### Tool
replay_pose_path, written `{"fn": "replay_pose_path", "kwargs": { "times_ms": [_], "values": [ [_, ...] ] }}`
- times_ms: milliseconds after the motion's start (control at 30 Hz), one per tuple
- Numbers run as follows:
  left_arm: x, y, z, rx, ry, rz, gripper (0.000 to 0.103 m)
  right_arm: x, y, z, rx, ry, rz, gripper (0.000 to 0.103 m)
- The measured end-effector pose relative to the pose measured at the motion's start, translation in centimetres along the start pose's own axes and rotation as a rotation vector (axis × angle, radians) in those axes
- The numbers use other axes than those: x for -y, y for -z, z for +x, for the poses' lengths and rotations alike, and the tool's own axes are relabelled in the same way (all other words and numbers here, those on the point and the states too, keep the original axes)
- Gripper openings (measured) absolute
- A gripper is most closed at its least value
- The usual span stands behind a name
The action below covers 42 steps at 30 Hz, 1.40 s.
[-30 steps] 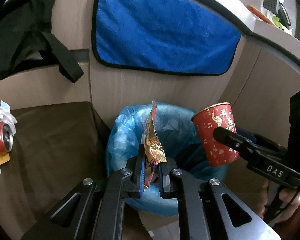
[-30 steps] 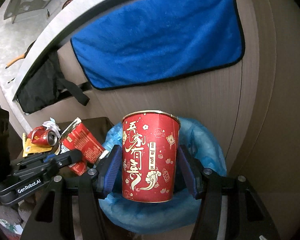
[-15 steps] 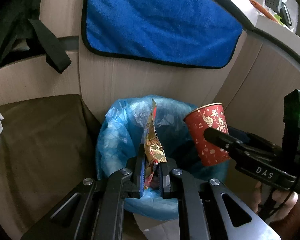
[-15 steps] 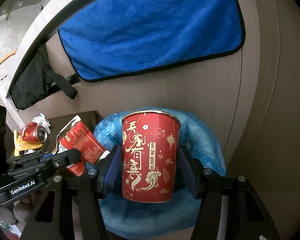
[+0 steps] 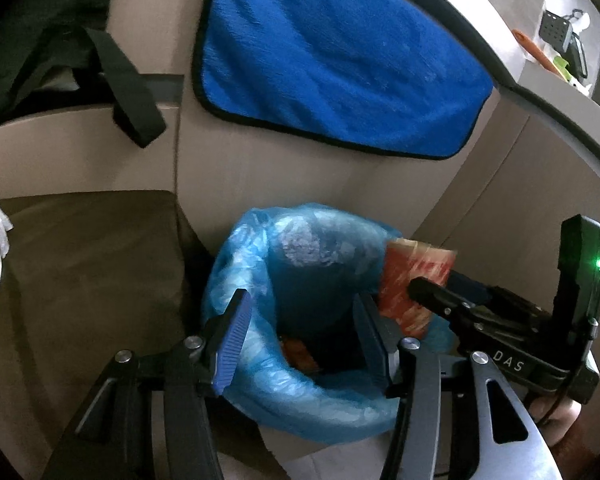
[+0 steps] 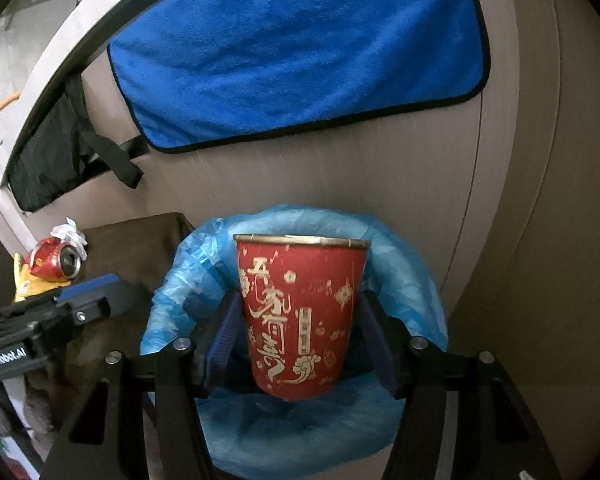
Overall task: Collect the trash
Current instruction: 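Carry cup and gold wrapper over the blue bin and open both tools, then move both open tools back to the trash pile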
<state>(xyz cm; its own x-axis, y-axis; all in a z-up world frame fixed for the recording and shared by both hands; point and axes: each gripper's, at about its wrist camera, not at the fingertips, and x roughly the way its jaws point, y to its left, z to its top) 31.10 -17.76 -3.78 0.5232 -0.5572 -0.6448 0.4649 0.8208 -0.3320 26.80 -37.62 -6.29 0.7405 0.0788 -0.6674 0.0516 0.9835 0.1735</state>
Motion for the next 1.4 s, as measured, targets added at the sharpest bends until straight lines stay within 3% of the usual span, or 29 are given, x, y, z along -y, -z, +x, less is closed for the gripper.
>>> {"fn": "replay_pose_path", "kwargs": {
  "times_ms": [167, 367, 633, 800, 1133, 1400],
  "values": [
    [-1.5, 0.5, -1.4, 0.012, -0.022, -0.022, 0.054, -0.9, -0.2, -0.5, -0.005, 0.006, -0.024, 0.059],
    [-3.4, 1.1, -4.2, 0.053, -0.071, -0.029, 0.054, -2.3, -0.5, -2.7, 0.061, 0.005, -0.02, 0.059],
    [-7.0, 1.5, -10.2, 0.16, -0.205, -0.021, 0.054, -9.4, -0.8, -5.4, 0.153, -0.009, -0.189, 0.06],
    [-10.8, 2.3, -14.9, 0.228, -0.291, -0.051, 0.054, -14.9, -1.0, -4.6, 0.093, -0.134, -0.25, 0.063],
    [-23.2, 6.8, -23.0, 0.305, -0.433, -0.214, 0.054, -27.4, 0.5, -1.5, 0.015, -0.249, -0.453, 0.059],
    [-29.5, 9.9, -24.4, 0.286, -0.416, -0.257, 0.054, -32.8, 1.4, 2.0, -0.05, -0.281, -0.512, 0.058]
  ]
}}
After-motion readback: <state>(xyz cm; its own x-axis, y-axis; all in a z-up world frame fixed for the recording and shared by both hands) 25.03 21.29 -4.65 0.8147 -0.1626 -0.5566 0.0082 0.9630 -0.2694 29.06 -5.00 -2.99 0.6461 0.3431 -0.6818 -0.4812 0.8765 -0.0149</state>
